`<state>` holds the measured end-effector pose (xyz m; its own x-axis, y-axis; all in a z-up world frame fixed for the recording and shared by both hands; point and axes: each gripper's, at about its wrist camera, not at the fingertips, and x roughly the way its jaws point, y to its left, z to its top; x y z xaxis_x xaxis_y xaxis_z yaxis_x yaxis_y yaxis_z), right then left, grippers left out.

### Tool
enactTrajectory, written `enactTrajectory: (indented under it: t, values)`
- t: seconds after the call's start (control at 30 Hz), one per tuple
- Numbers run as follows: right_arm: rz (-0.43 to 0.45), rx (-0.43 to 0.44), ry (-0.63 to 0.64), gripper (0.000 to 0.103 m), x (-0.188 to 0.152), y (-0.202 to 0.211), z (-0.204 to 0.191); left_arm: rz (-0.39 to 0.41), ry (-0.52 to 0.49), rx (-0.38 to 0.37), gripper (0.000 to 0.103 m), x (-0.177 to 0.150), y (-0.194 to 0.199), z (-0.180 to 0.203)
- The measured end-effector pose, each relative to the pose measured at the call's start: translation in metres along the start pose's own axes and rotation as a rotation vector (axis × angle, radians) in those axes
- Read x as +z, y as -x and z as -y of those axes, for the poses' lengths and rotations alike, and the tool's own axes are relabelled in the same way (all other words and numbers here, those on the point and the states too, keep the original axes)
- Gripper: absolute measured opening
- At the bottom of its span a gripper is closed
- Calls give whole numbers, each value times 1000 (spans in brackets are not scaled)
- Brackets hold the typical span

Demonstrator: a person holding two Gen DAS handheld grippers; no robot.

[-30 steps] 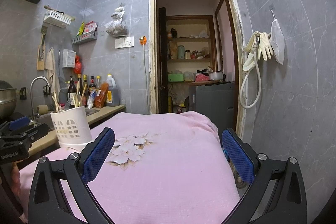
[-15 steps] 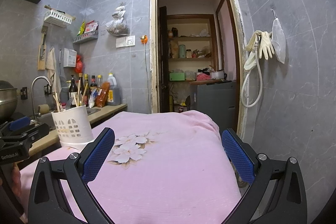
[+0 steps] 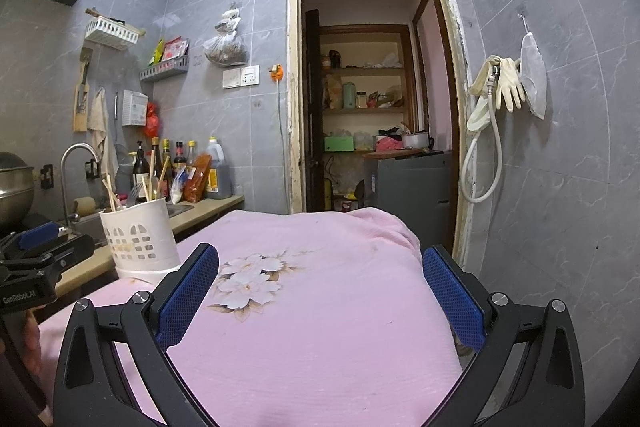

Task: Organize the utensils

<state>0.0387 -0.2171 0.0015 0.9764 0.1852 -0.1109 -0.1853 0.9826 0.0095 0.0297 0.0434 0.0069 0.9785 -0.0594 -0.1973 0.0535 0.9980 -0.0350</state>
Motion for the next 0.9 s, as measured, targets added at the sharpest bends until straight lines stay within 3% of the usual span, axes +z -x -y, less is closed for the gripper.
enactTrajectory:
  t: [0.9]
  values:
    - [-11,8,4,103,-6,1,-18,-29,29,-40,101,-4,-2,-3]
